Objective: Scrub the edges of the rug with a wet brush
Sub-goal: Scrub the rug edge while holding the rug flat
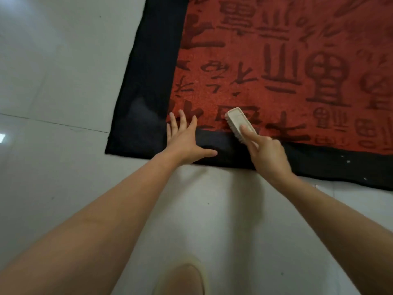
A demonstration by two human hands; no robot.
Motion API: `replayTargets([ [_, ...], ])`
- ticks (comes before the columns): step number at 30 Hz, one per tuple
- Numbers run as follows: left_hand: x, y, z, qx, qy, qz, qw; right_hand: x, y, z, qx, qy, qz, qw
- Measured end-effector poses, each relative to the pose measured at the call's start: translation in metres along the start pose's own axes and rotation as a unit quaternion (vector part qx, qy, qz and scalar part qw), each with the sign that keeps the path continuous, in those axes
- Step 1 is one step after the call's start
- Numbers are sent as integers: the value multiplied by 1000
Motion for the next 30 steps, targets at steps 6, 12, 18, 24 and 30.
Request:
replayTargets([
  [6, 14, 19, 19, 60, -74, 79, 992, -35, 15, 4, -30, -109, -74, 991],
  [12, 18, 27, 32, 101, -15, 47, 994, -34, 28, 11, 50, -8, 11, 999],
  [18, 22, 34, 24, 138, -26, 21, 990, -18, 36, -47, -89, -63, -4, 994],
  [24, 47, 64, 15, 147, -19, 119, 982, -36, 12, -21, 192, 128, 116, 966],
  [30, 56, 65, 23, 190, -61, 119, 973, -74, -2, 37, 212, 69, 110, 969],
])
Point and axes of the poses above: each hand's wrist, its own x-axis towards the middle knuckle, its own z-axis out of the palm, y = z × x, the point moved 1 cm from there along x, towards the middle knuckle, and after that the axes turned 9 degrees about x, right-handed, at the moved point
